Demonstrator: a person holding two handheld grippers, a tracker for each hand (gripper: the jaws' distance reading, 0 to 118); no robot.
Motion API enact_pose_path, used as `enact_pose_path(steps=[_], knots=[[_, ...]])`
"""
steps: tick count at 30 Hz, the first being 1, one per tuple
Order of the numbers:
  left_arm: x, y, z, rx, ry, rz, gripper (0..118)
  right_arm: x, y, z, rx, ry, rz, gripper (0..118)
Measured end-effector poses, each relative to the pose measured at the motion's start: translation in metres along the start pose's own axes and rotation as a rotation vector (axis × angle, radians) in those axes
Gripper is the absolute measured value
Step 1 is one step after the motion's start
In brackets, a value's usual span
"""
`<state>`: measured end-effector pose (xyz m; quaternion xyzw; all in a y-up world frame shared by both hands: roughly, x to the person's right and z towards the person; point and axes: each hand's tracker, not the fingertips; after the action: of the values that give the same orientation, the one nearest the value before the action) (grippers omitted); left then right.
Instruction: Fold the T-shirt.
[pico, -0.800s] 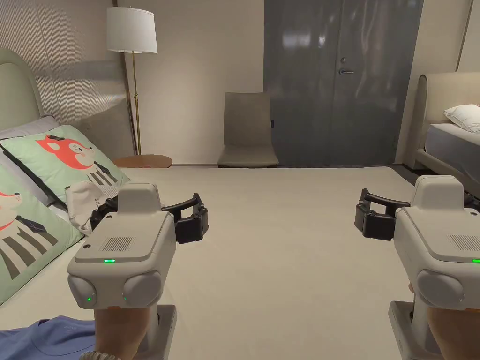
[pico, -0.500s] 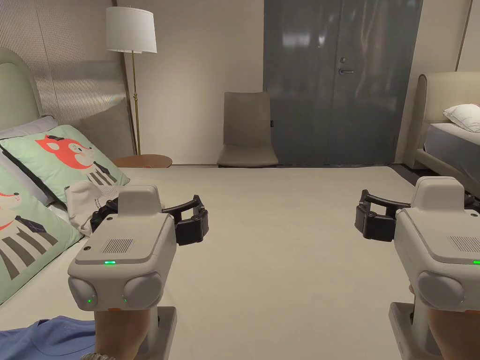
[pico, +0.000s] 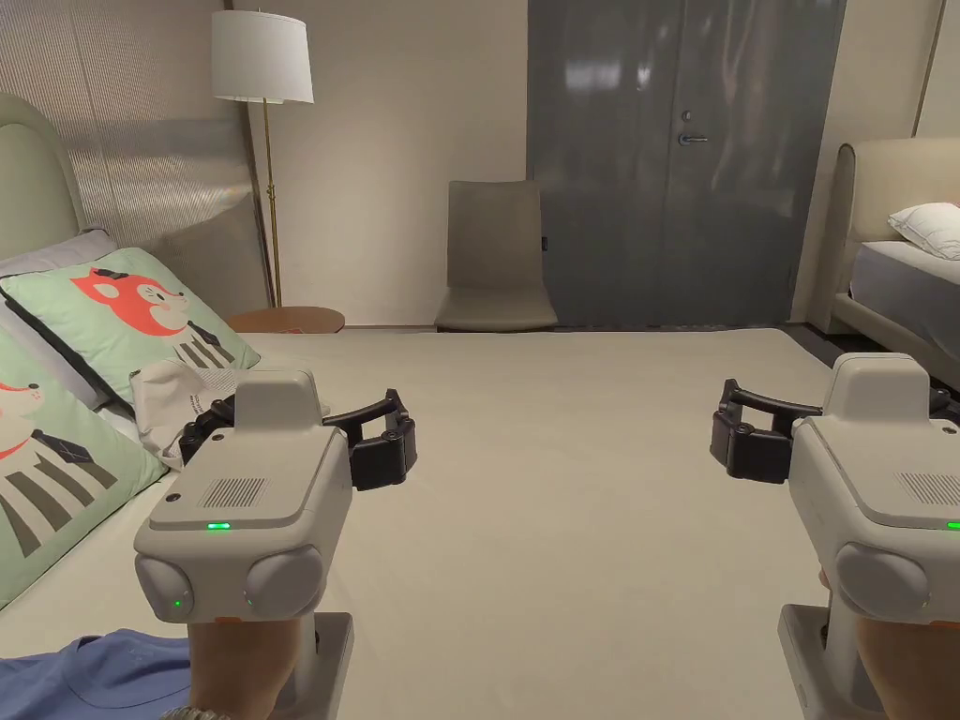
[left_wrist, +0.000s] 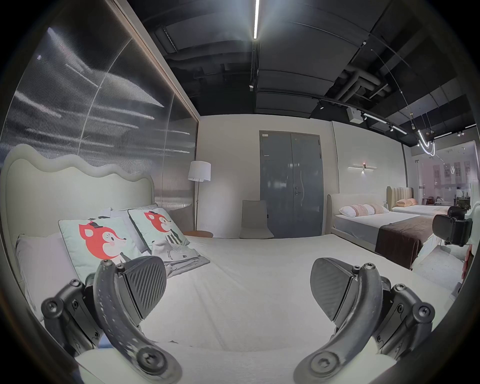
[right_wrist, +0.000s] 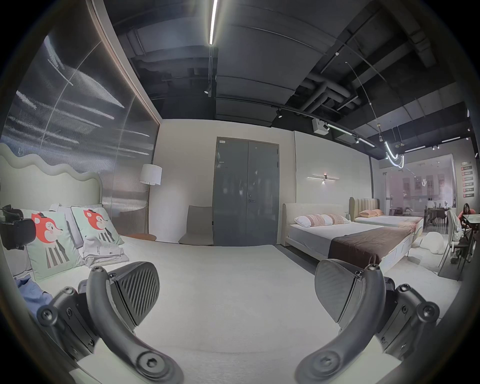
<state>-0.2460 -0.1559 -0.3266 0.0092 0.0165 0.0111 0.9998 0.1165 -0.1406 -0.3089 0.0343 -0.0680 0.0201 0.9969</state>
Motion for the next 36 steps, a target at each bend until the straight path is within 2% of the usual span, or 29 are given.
enact_pose_path(steps=[36], knots=[[0.0037,-0.0020,0.0033,0.002,-0.005,0.000,110,0.0000,-0.0015,0.0030,0.006,0.001,0.007,118]])
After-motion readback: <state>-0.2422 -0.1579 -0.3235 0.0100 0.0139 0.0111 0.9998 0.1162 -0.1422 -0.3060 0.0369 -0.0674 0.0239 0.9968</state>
